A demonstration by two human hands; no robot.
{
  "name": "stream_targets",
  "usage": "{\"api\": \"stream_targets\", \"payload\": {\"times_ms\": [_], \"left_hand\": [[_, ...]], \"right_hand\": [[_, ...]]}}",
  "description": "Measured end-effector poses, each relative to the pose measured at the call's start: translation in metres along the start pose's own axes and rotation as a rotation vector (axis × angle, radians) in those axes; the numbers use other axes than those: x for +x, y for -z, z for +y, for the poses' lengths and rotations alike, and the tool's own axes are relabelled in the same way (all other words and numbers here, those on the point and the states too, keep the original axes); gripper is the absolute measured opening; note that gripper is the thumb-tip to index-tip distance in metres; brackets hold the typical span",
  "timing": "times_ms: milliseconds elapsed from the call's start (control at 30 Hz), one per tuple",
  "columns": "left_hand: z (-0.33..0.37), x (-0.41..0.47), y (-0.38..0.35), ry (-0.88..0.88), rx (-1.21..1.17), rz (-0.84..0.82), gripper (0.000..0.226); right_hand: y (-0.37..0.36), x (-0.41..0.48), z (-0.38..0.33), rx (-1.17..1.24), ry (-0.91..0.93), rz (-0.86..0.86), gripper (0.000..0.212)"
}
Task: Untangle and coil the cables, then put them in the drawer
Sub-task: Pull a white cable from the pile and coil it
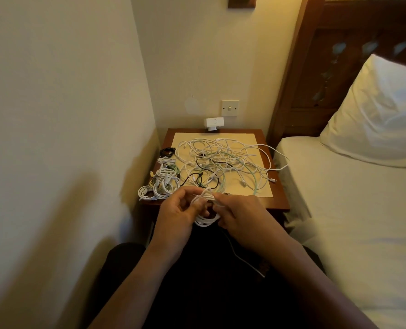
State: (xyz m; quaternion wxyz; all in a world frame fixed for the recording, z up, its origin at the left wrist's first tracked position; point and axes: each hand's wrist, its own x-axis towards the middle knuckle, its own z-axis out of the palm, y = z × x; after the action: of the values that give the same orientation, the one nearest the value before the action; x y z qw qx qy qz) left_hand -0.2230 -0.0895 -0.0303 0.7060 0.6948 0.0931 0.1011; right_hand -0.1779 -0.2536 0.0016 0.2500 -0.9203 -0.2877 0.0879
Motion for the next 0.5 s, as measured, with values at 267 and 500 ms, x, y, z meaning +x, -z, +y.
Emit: {"api": "stream_targets", "payload": {"times_ms": [267,500], "left_hand": [[0.011,0.007,0.006,0.268,-0.516,-0.013,0.025],[-0.006,-0.005,-0.010,0.362,-0.698,-0.001,0.029]], "right_hand": [[-0.007,-0.012,0.014,-0.039,0.062,0.175,0.039],[-0.047,-0.018,0.018,0.003,-0.054,0.258,0.026]]}}
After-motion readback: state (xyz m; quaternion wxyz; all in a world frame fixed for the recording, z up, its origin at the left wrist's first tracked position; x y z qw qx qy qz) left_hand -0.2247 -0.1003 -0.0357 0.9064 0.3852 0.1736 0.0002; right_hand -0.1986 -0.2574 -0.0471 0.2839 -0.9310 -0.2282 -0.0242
